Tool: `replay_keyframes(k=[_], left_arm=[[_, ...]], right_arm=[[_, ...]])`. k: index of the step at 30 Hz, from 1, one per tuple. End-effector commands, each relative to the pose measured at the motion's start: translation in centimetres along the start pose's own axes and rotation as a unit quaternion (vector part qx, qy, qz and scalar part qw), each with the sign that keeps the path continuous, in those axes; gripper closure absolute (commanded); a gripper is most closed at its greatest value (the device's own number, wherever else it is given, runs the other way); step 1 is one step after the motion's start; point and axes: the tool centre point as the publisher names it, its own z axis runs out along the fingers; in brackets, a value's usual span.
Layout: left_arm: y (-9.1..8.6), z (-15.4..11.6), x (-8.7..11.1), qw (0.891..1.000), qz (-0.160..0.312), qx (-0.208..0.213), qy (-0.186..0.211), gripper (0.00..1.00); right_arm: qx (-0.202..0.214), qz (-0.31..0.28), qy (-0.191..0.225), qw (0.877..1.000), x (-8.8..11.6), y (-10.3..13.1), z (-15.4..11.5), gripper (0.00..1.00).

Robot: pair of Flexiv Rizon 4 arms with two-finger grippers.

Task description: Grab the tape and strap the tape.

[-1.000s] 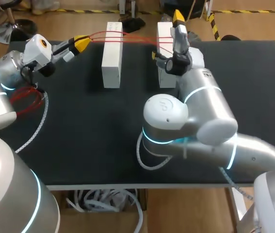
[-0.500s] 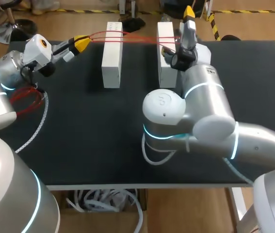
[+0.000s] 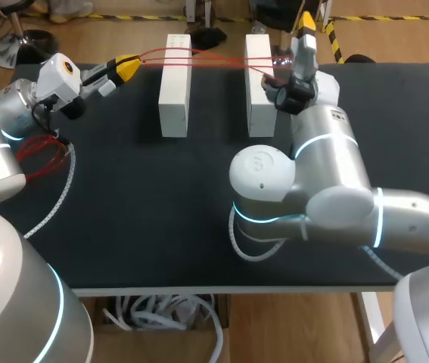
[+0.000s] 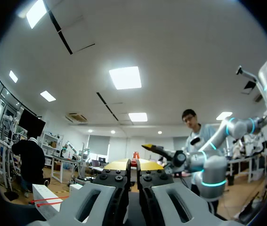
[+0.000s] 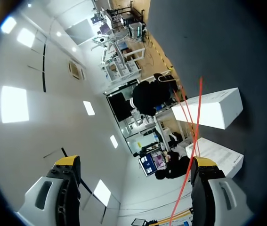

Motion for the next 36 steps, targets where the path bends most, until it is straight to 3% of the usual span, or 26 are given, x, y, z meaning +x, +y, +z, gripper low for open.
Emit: replay_keyframes(k=[1, 25, 28, 30, 31, 36], left_arm=[[0.1, -0.02, 0.01, 1.0, 0.001, 0.002, 0.0, 1.0], [0.1, -0.02, 0.01, 1.0, 0.001, 0.002, 0.0, 1.0], [0.1, -0.02, 0.01, 1.0, 0.001, 0.002, 0.0, 1.0], [0.1, -0.02, 0.01, 1.0, 0.001, 0.002, 0.0, 1.0], [0.1, -0.02, 0.01, 1.0, 0.001, 0.002, 0.0, 1.0], [0.1, -0.02, 0.01, 1.0, 0.001, 0.002, 0.0, 1.0]], right_arm=[[-0.003, -0.002, 0.0, 1.0, 0.44, 0.33, 0.36, 0.0], [-0.006, -0.004, -0.002, 1.0, 0.09, 0.63, 0.69, 0.0], [-0.006, -0.004, -0.002, 1.0, 0.07, 0.63, 0.75, 0.32], [-0.005, -0.004, -0.003, 1.0, 0.05, 0.63, 0.81, 0.4], [-0.005, -0.004, -0.003, 1.0, 0.04, 0.62, 0.84, 0.49], [-0.004, -0.005, -0.004, 1.0, 0.0, 0.59, 0.87, 0.58]])
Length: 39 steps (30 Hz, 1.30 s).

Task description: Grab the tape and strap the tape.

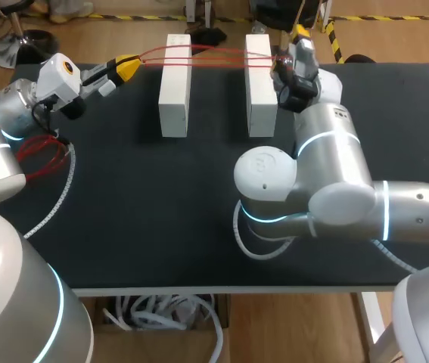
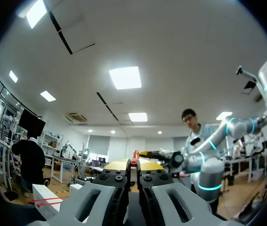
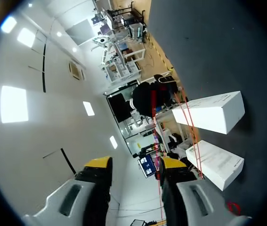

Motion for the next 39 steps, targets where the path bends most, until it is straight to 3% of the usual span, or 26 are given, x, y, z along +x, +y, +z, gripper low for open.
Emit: replay_keyframes(k=[1, 4, 11, 15, 17, 39], left_arm=[[0.1, 0.0, 0.0, 1.0, 0.001, 0.002, 0.0, 1.0], [0.1, 0.0, 0.0, 1.0, 0.001, 0.002, 0.0, 1.0], [0.1, 0.0, 0.0, 1.0, 0.001, 0.002, 0.0, 1.0], [0.1, 0.0, 0.0, 1.0, 0.001, 0.002, 0.0, 1.0], [0.1, 0.0, 0.0, 1.0, 0.001, 0.002, 0.0, 1.0], [0.1, 0.0, 0.0, 1.0, 0.001, 0.002, 0.0, 1.0]], right_arm=[[-0.002, -0.002, -0.003, 1.0, 0.1, -0.1, 0.0, 0.65], [-0.003, -0.002, -0.005, 1.0, 0.1, -0.1, 0.0, 0.85], [-0.002, 0.0, -0.013, 1.0, -0.4, -0.5, -0.5, 0.76], [-0.001, 0.002, -0.016, 1.0, -0.5, -0.7, -0.7, 0.6], [0.0, 0.002, -0.017, 1.0, -0.5, -0.8, -0.8, 0.63], [-0.003, 0.006, -0.019, 1.0, -0.4, -1.1, -1.4, 0.59]])
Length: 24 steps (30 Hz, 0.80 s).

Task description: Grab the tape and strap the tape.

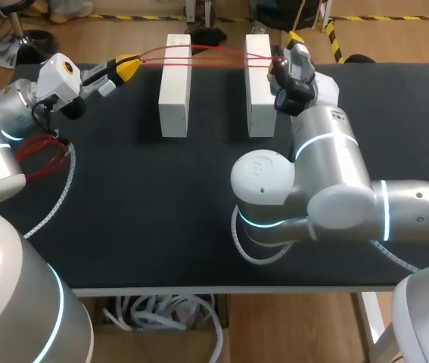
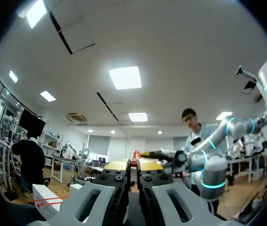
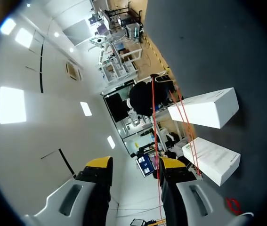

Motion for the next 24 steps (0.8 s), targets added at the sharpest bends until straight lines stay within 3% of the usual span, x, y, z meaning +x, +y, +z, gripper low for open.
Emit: replay_keyframes(k=[1, 9, 18, 23, 24], left_arm=[[0.1, -0.01, 0.01, 1.0, 0.001, 0.002, 0.0, 1.0], [0.1, -0.01, 0.01, 1.0, 0.001, 0.002, 0.0, 1.0], [0.1, -0.01, 0.01, 1.0, 0.001, 0.002, 0.0, 1.0], [0.1, -0.01, 0.01, 1.0, 0.001, 0.002, 0.0, 1.0], [0.1, -0.01, 0.01, 1.0, 0.001, 0.002, 0.0, 1.0]], right_arm=[[-0.003, -0.001, -0.004, 1.0, 0.2, -0.31, -0.27, 0.59], [-0.005, 0.001, -0.004, 1.0, 0.16, -0.31, -0.39, 0.58], [-0.008, 0.002, -0.007, 1.0, 0.08, -0.17, -0.57, 0.67], [-0.011, 0.001, -0.008, 1.0, 0.02, -0.16, -0.68, 0.98], [-0.011, 0.0, -0.009, 1.0, 0.0, -0.15, -0.7, 1.0]])
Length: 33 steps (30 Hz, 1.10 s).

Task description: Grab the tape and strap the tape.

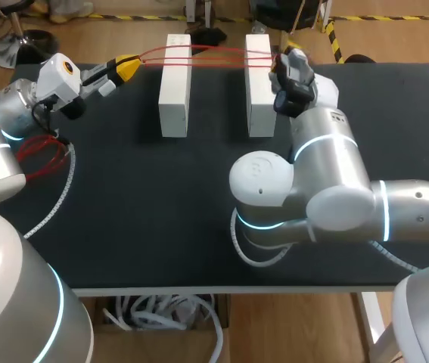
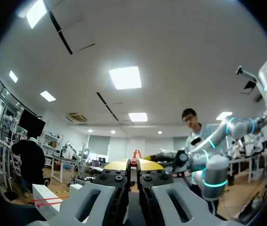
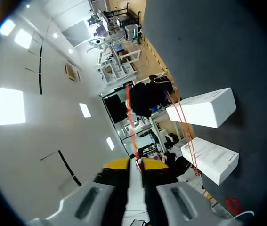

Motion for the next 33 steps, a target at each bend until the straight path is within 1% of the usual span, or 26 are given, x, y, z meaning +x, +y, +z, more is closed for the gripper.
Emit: replay_keyframes(k=[1, 7, 14, 17, 22, 25, 33], left_arm=[[0.1, 0.0, 0.0, 1.0, 0.001, 0.002, 0.0, 1.0], [0.1, 0.0, 0.0, 1.0, 0.001, 0.002, 0.0, 1.0], [0.1, 0.0, 0.0, 1.0, 0.001, 0.002, 0.0, 1.0], [0.1, 0.0, 0.0, 1.0, 0.001, 0.002, 0.0, 1.0], [0.1, 0.0, 0.0, 1.0, 0.001, 0.002, 0.0, 1.0], [0.1, 0.0, 0.0, 1.0, 0.001, 0.002, 0.0, 1.0], [0.1, 0.0, 0.0, 1.0, 0.001, 0.002, 0.0, 1.0]], right_arm=[[-0.005, -0.003, -0.004, 1.0, 0.2, -0.2, -0.2, 1.0], [-0.006, -0.01, -0.003, 1.0, 0.2, -0.1, -0.2, 1.0], [-0.017, -0.043, 0.003, 0.999, 0.5, -0.1, 0.1, 1.0], [-0.025, -0.08, 0.0, 0.997, 0.6, -0.2, 0.3, 1.0], [-0.031, -0.162, -0.01, 0.986, 0.4, -0.6, 0.5, 1.0], [-0.029, -0.189, -0.015, 0.981, 0.2, -0.8, 0.5, 1.0], [-0.018, -0.248, -0.002, 0.969, 0.3, -1.6, 0.3, 1.0]])
